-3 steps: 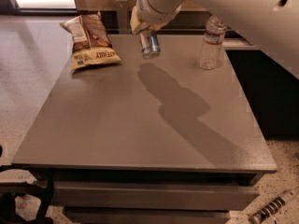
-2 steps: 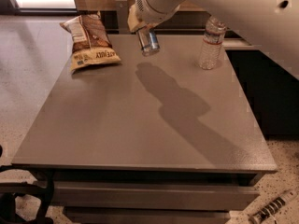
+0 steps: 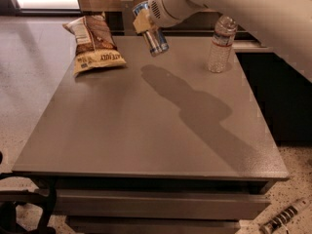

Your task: Place redbull can upright

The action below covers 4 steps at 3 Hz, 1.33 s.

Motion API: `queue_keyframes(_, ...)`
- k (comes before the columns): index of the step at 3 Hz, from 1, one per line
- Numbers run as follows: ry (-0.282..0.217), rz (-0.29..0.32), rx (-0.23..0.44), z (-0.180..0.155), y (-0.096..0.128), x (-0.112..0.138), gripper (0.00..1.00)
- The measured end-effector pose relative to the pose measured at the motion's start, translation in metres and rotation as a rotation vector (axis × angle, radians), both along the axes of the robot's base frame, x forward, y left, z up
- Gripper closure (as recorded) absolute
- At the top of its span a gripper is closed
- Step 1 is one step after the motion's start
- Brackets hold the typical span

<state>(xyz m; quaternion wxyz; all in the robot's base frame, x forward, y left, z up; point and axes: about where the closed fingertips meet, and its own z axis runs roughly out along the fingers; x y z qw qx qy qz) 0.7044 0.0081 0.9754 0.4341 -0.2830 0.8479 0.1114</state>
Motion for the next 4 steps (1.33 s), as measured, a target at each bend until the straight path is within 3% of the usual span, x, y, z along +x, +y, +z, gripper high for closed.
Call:
queue_keyframes(1,-0.065,0.091,0.043,-0.0035,-0.0036,-0.0063,1.00)
queue_keyframes(2,-0.121,0.155,0.005,-0.0023,-0.0084,-0.0118,1.00)
queue_keyframes(4,-0.139,0.189,0.033,-0.0028,-0.0051,-0.0103,1.00)
